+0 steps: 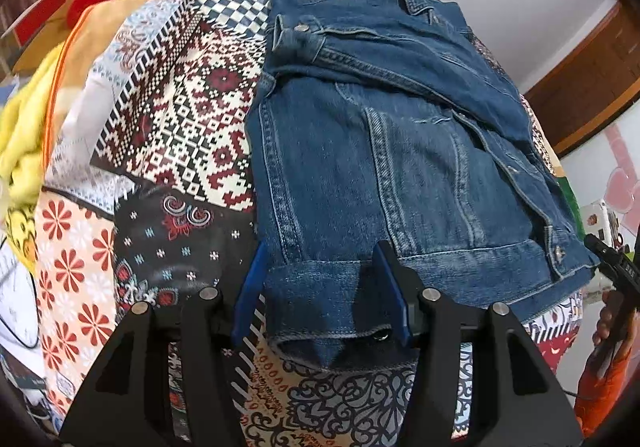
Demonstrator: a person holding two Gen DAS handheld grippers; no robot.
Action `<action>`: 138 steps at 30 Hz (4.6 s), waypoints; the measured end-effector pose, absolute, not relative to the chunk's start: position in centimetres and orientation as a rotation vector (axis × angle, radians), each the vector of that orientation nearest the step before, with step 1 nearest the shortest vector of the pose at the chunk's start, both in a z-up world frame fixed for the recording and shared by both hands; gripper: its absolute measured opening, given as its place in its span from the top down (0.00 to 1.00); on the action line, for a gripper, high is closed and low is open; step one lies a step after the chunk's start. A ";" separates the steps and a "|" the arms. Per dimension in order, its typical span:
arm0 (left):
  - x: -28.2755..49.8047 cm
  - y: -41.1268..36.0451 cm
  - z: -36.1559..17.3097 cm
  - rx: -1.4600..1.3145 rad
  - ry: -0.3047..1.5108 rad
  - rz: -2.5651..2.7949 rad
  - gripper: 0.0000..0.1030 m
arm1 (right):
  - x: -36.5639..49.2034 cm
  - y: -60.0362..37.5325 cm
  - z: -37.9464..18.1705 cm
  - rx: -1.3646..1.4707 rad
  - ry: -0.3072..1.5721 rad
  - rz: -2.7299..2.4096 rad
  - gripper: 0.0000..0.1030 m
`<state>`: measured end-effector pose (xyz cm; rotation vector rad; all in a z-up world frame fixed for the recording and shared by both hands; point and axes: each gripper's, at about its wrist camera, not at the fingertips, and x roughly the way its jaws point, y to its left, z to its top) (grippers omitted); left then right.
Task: Fold large clothes
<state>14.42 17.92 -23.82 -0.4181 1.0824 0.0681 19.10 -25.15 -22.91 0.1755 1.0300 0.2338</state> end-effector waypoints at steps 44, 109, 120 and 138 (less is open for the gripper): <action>23.1 18.8 -11.2 -0.306 0.706 0.003 0.87 | 27.5 -21.2 -12.3 0.127 0.694 0.442 0.86; 40.6 24.2 -16.2 -0.093 0.950 0.164 0.06 | 45.1 -12.9 -17.1 -0.150 0.803 0.383 0.85; 43.4 24.1 -25.2 -0.074 1.127 0.136 0.02 | 48.6 -5.2 -22.2 -0.196 0.953 0.520 0.85; 48.3 29.3 -26.5 -0.091 1.067 0.352 0.00 | 56.4 -4.2 -24.4 -0.115 0.899 0.397 0.85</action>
